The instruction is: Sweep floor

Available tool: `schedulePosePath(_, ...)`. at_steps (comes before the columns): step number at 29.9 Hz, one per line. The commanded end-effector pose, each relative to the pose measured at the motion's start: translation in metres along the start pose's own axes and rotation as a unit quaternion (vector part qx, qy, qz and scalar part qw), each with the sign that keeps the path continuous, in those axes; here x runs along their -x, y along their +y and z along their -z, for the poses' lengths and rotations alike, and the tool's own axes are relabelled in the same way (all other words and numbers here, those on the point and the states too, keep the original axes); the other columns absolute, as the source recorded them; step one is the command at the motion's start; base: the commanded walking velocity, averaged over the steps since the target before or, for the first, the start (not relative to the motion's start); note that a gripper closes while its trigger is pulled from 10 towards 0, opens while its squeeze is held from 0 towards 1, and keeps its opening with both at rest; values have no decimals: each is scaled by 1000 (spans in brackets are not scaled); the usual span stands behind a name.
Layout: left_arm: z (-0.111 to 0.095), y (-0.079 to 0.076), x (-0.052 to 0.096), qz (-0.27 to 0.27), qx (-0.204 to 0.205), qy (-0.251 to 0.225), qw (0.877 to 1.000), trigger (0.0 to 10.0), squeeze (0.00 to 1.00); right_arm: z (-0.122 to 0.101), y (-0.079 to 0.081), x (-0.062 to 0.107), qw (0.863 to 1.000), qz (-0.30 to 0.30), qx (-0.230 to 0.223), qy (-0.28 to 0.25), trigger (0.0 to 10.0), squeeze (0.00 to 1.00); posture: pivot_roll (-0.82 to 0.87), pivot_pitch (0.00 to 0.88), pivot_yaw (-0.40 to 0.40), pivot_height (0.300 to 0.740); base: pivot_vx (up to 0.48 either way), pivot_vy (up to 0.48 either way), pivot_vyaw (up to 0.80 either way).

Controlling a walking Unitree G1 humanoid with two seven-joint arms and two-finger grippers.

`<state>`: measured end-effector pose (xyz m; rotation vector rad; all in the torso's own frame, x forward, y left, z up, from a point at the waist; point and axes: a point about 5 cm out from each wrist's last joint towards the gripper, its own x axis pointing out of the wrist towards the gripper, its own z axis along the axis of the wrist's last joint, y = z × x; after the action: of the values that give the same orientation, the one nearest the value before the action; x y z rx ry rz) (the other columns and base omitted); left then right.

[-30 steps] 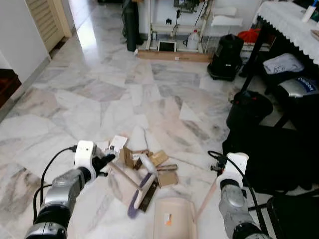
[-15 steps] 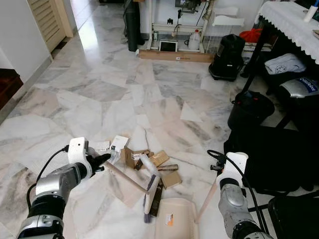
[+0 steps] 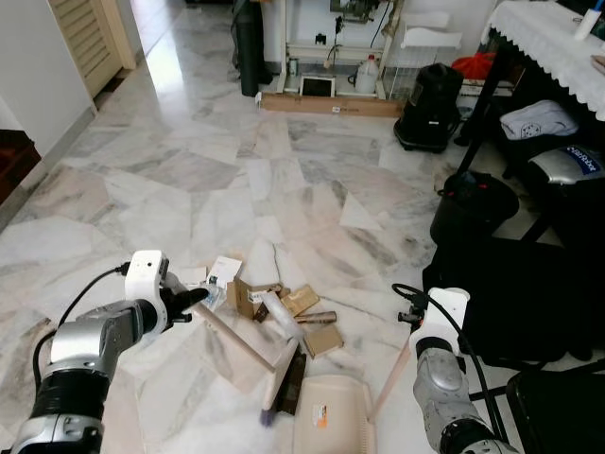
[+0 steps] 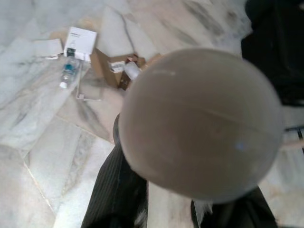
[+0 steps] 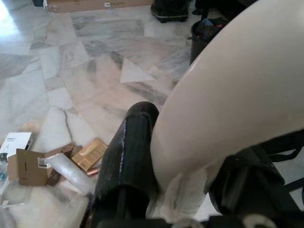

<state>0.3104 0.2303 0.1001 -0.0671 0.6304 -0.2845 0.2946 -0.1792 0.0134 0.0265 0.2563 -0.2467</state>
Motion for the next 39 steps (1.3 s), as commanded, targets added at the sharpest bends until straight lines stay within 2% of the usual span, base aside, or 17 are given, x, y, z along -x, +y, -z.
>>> schedulePosePath(1,8,-7,0,31,3,23,999,10000,0,9,1,3,1000,0,-1,27,10000,0,21,56,-43,740,0,0,0)
schedulePosePath(2,4,-10,4,47,-15,24,999,10000,0,9,1,3,1000,0,-1,27,10000,0,21,57,-43,740,0,0,0)
schedulePosePath(5,3,-9,6,40,-40,29,998,10000,0,9,1,3,1000,0,0,28,10000,0,25,58,-45,740,0,0,0)
schedulePosePath(9,9,-15,12,59,-80,53,994,10000,0,10,1,3,1000,-1,0,29,10000,0,29,58,-46,740,0,0,0)
schedulePosePath(13,12,-16,11,37,-50,52,997,10000,0,10,2,3,1000,-1,-1,29,10000,0,31,59,-43,740,0,0,0)
schedulePosePath(14,14,-15,9,19,-29,49,998,10000,0,10,2,3,1000,-1,-1,29,10000,0,31,59,-43,740,0,0,0)
schedulePosePath(18,15,-17,6,5,43,29,999,10000,0,10,3,3,1000,-2,-3,30,10000,0,32,60,-42,740,0,0,0)
schedulePosePath(20,15,-17,5,3,50,26,998,10000,0,10,3,3,1000,-2,-3,30,10000,0,32,60,-42,740,0,0,0)
schedulePosePath(21,12,-16,5,2,92,11,996,10000,0,10,3,3,1000,-2,-3,31,10000,0,32,60,-42,740,0,0,0)
schedulePosePath(23,9,-16,6,6,116,3,993,10000,0,10,3,3,999,-1,-4,31,10000,0,32,58,-42,740,0,0,0)
schedulePosePath(26,6,-13,8,-3,125,-1,992,10000,0,10,3,3,999,-1,-4,32,10000,0,32,58,-42,740,0,0,0)
schedulePosePath(31,0,-7,15,-17,105,0,994,10000,0,11,3,3,999,-2,-5,33,10000,0,36,55,-44,740,0,0,0)
schedulePosePath(35,-7,-1,21,-27,111,-10,993,10000,0,11,4,3,999,-5,-6,35,10000,0,40,53,-45,740,0,0,0)
schedulePosePath(39,-15,-2,25,-23,110,-21,993,10000,0,11,5,3,999,-6,-6,35,10000,0,46,51,-47,740,0,0,0)
